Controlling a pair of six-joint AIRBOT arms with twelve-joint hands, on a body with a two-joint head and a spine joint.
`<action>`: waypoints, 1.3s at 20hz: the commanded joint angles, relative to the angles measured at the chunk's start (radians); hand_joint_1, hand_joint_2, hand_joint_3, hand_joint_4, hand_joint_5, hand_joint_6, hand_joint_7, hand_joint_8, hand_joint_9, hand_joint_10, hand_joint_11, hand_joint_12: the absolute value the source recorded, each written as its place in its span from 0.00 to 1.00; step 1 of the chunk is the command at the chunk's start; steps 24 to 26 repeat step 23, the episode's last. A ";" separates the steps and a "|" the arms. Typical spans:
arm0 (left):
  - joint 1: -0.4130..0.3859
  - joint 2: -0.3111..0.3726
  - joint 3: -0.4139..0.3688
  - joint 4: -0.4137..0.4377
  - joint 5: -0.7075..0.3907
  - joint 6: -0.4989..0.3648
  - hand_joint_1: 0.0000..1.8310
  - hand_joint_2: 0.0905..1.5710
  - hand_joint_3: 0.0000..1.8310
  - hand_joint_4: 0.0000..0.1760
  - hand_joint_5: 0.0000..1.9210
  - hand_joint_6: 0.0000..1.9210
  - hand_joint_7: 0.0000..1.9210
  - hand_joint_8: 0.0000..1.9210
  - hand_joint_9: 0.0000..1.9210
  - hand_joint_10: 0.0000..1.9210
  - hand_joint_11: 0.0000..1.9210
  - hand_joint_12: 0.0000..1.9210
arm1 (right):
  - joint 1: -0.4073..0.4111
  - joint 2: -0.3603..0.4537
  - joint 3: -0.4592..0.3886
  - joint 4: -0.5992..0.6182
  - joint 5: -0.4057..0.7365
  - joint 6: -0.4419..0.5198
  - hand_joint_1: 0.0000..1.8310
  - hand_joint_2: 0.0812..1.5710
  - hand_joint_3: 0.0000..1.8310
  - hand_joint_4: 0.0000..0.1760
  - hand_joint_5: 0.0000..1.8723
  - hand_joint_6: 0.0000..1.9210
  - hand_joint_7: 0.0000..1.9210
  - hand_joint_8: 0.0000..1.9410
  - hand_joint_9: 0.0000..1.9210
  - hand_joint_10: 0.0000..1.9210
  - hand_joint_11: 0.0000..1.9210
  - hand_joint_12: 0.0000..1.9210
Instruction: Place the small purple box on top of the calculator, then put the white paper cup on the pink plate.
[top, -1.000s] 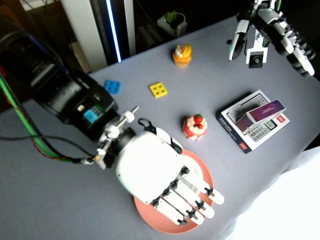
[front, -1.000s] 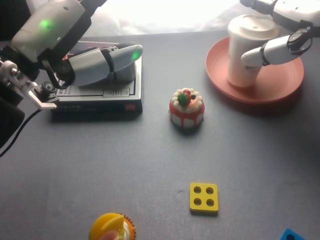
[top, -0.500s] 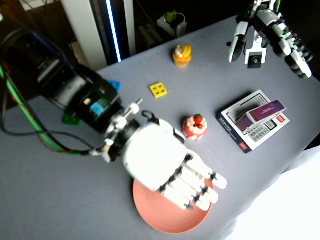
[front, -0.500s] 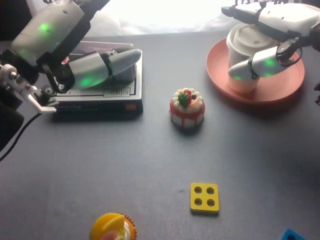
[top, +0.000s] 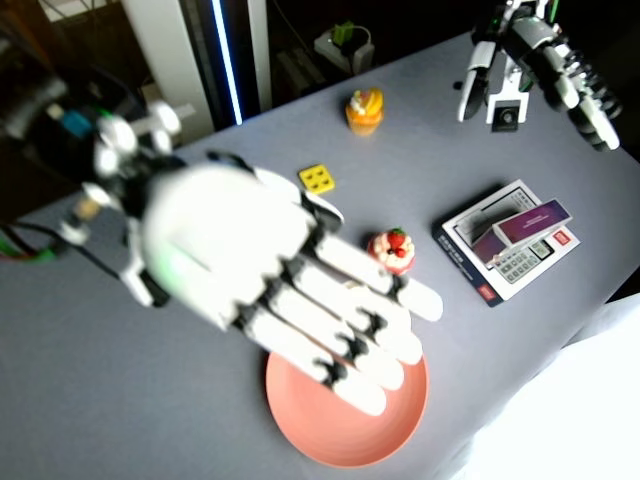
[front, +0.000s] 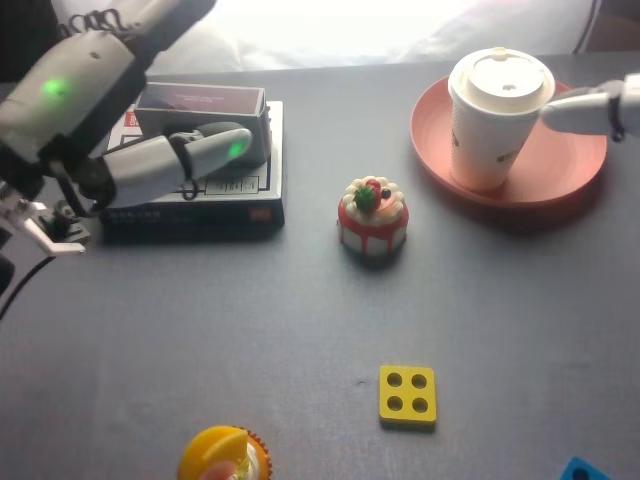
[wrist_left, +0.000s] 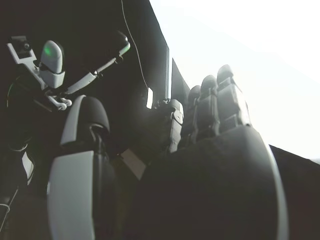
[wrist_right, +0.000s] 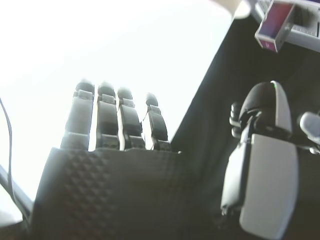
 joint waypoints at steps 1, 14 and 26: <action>-0.006 0.004 -0.006 -0.004 -0.163 -0.002 0.44 0.73 0.00 0.91 0.01 0.00 0.00 0.00 0.00 0.00 0.00 0.00 | -0.003 0.021 -0.014 -0.012 0.221 0.001 0.34 0.65 0.01 0.42 0.00 0.00 0.00 0.00 0.00 0.00 0.00 0.14; 0.108 0.051 -0.126 -0.036 -0.456 0.048 0.25 0.84 0.01 0.77 0.00 0.00 0.00 0.00 0.00 0.00 0.00 0.00 | -0.450 0.201 -0.274 0.010 0.971 0.001 0.33 0.66 0.00 0.46 0.00 0.00 0.00 0.00 0.00 0.00 0.00 0.00; 0.079 0.068 -0.140 0.001 -0.509 0.066 0.20 0.93 0.01 0.45 0.00 0.00 0.00 0.00 0.01 0.00 0.03 0.01 | -0.525 0.239 -0.296 0.012 1.023 0.003 0.26 0.85 0.01 0.58 0.04 0.02 0.00 0.00 0.04 0.01 0.00 0.25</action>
